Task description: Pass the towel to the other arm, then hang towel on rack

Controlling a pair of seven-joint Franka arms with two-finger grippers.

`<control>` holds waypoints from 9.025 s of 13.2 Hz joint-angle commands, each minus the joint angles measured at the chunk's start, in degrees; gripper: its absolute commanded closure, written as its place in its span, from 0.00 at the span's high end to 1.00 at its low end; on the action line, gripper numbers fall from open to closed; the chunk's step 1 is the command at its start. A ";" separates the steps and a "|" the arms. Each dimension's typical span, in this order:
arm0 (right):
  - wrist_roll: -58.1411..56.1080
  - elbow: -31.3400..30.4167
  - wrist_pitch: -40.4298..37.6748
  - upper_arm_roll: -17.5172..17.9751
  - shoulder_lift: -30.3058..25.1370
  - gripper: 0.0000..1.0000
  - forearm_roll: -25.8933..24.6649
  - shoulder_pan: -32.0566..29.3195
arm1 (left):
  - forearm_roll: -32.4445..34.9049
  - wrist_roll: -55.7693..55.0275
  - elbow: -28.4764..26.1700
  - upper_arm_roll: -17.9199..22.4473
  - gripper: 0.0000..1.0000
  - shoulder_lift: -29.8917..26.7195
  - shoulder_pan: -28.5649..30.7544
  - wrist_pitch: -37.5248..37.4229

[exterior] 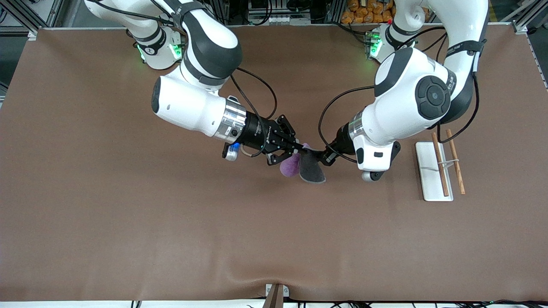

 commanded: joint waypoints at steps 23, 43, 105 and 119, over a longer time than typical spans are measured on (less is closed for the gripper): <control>0.89 2.11 -6.12 -1.27 0.45 1.00 -2.57 -0.99 | 2.70 25.17 0.05 0.09 0.00 -2.38 15.99 -16.71; -39.06 7.47 -48.67 -1.27 -6.04 1.00 -21.08 -15.49 | 19.06 70.64 -5.57 0.09 0.00 -3.26 32.09 -24.55; -107.21 -8.35 -49.29 -0.57 -28.20 1.00 -53.57 -36.94 | 18.18 94.29 -3.11 -1.31 1.00 3.26 51.26 -12.24; -107.30 -7.82 -48.76 -0.83 -28.29 1.00 -54.18 -33.69 | 22.93 68.80 -3.29 -21.00 1.00 -11.34 50.81 -14.70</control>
